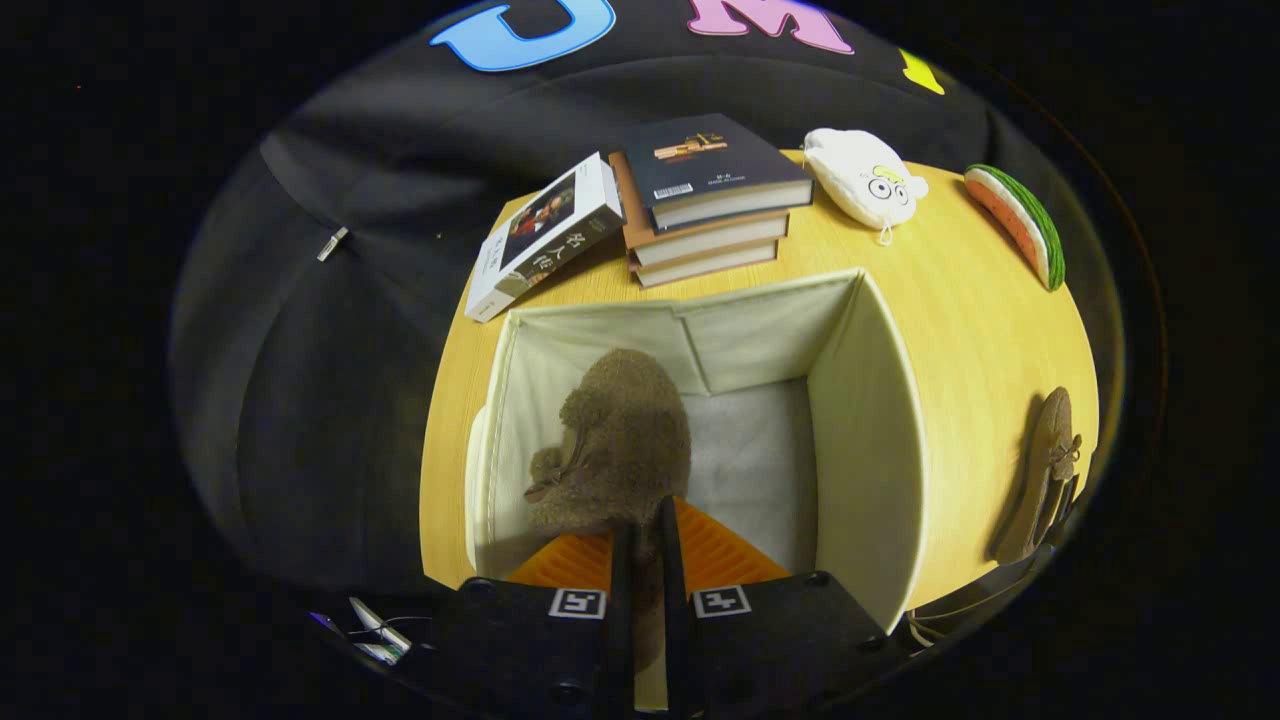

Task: Open the storage box then place both shoes into the box .Put the left shoe in first, then the right shoe, with the right side of both shoes facing outward in a uniform manner.

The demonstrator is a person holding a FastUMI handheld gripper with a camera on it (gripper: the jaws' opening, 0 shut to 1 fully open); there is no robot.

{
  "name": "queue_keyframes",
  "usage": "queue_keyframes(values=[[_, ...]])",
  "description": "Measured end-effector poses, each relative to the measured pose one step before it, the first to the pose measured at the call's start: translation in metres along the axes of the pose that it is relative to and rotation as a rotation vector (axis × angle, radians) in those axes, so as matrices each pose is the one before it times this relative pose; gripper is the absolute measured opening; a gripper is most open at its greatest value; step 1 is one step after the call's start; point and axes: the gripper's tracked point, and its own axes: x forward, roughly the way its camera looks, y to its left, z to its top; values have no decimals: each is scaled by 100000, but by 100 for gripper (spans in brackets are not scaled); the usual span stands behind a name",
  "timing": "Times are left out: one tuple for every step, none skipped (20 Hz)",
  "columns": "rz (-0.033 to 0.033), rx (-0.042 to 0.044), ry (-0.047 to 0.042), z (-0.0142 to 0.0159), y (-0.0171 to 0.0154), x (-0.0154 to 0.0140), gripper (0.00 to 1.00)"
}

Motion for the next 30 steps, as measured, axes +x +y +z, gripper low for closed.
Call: queue_keyframes(values=[[1155,-753,1159,-377,185,242,19],[411,-883,1182,-499,53,288,21],[1510,-332,987,-258,58,-8,26],[2374,-290,-674,79,438,-186,31],[1358,-901,-253,190,184,103,35],[1915,-798,790,9,227,-208,43],[1095,-657,918,-65,-28,-280,49],[1103,-168,-459,221,-168,-508,55],[1019,-133,-914,217,-248,-566,57],[2341,-129,-1443,349,20,-799,60],[2347,-304,-1354,304,-31,-1100,63],[1583,-633,-2111,430,-271,-1250,71],[480,-1054,-2552,348,-572,-1588,76],[645,-1625,-3099,612,-587,-1544,79],[167,-1700,-3318,590,-779,-1738,79],[-361,-1534,-3394,810,-1100,-1792,79],[-1661,-1443,-3843,676,-1722,-2068,79],[-1669,-548,-2404,431,-1494,-1391,79],[-2584,500,-2722,377,-1975,-1498,79],[-3011,1200,-2360,119,-2181,-1429,79],[-3519,1491,-1660,-80,-2560,-1345,79],[-4234,1674,-699,-469,-3050,-1199,79],[-4146,1214,-98,-596,-2506,-509,79],[-5165,766,236,-807,-3449,-428,79],[-6284,-400,343,-1123,-3626,-62,79],[-5139,-429,506,-1121,-3039,507,79],[-5297,-618,410,-1222,-2990,583,79],[-5022,-568,830,-1105,-2630,735,79],[-4318,-78,2252,-1117,-1882,885,79],[-3045,147,2591,-1371,-1652,1065,78]])
